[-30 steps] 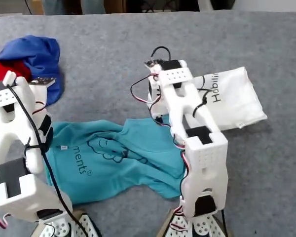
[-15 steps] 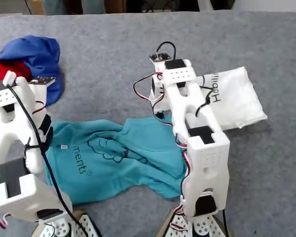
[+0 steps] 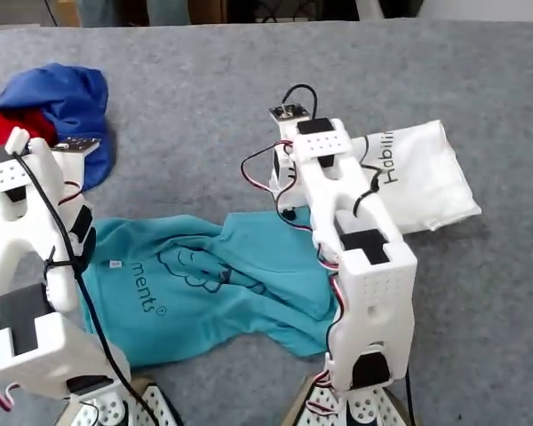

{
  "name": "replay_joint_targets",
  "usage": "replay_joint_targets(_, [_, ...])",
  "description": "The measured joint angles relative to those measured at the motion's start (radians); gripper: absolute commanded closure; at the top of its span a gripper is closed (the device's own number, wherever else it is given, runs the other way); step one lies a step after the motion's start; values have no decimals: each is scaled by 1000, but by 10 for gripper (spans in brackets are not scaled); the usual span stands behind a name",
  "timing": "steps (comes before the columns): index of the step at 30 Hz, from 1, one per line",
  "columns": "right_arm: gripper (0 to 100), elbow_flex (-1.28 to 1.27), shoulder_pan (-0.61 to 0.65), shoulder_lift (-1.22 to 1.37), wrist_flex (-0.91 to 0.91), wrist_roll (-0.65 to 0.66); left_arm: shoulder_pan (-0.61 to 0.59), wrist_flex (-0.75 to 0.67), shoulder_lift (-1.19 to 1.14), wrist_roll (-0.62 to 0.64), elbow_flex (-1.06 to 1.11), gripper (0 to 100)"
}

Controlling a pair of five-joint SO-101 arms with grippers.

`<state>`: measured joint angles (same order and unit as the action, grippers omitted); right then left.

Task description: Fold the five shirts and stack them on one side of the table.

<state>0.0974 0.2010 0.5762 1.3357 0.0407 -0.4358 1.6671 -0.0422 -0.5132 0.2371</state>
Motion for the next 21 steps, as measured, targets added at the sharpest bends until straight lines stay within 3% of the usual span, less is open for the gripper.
replay_joint_targets(4, [877, -2, 0, -2, -2, 0, 0, 0, 0, 0, 0, 971])
replay_joint_targets(7, [987, 15, -3, 20, 8, -2, 0, 0, 0, 0, 0, 971])
replay_joint_targets(17, [984, 38, -31, 11, 46, -46, 3, -14, 0, 3, -34, 971])
replay_joint_targets(21, [984, 127, -25, -68, 149, -48, 3, -8, 0, 106, -169, 971])
